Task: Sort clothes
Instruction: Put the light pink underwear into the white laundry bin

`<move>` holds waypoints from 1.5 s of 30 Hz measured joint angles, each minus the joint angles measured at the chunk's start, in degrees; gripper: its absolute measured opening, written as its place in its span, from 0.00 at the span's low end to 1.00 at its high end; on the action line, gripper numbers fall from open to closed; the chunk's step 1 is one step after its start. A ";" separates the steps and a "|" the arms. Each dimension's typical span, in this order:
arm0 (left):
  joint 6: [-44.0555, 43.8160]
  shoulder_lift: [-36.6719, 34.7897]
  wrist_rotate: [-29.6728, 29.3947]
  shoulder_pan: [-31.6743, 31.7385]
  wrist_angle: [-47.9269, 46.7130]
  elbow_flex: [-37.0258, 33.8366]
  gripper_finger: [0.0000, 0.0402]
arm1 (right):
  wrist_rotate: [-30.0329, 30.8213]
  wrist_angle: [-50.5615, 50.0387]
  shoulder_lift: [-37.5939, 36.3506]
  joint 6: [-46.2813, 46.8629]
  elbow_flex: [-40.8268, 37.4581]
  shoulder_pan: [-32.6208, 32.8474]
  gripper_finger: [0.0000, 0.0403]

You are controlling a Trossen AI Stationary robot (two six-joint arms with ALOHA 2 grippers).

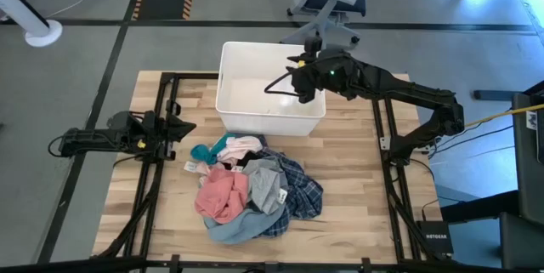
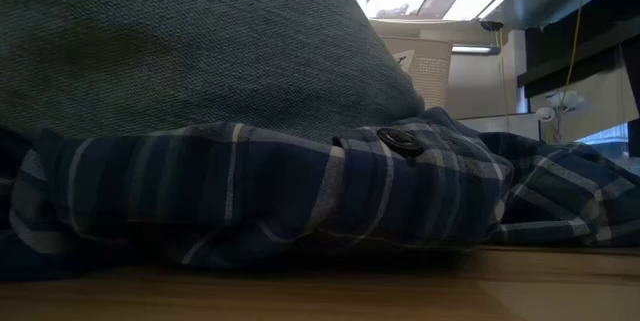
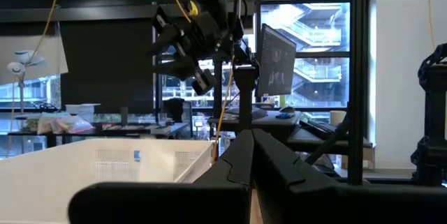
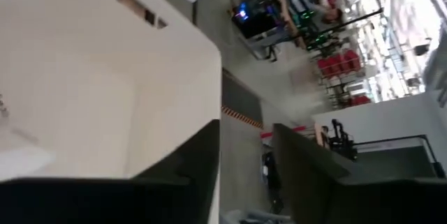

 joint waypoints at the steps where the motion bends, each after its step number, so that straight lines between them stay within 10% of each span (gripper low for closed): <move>1: -0.01 0.00 0.01 0.01 -0.17 0.00 0.00 | -0.01 -1.04 -0.01 0.01 0.00 0.04 0.43; 9: 2.28 0.00 0.01 0.00 -0.29 0.00 0.00 | 0.96 -6.66 -1.36 0.39 0.02 2.92 0.58; 45: 2.33 0.00 0.00 0.00 -0.06 0.00 0.00 | 0.90 -6.71 -0.70 -0.61 0.02 7.91 0.58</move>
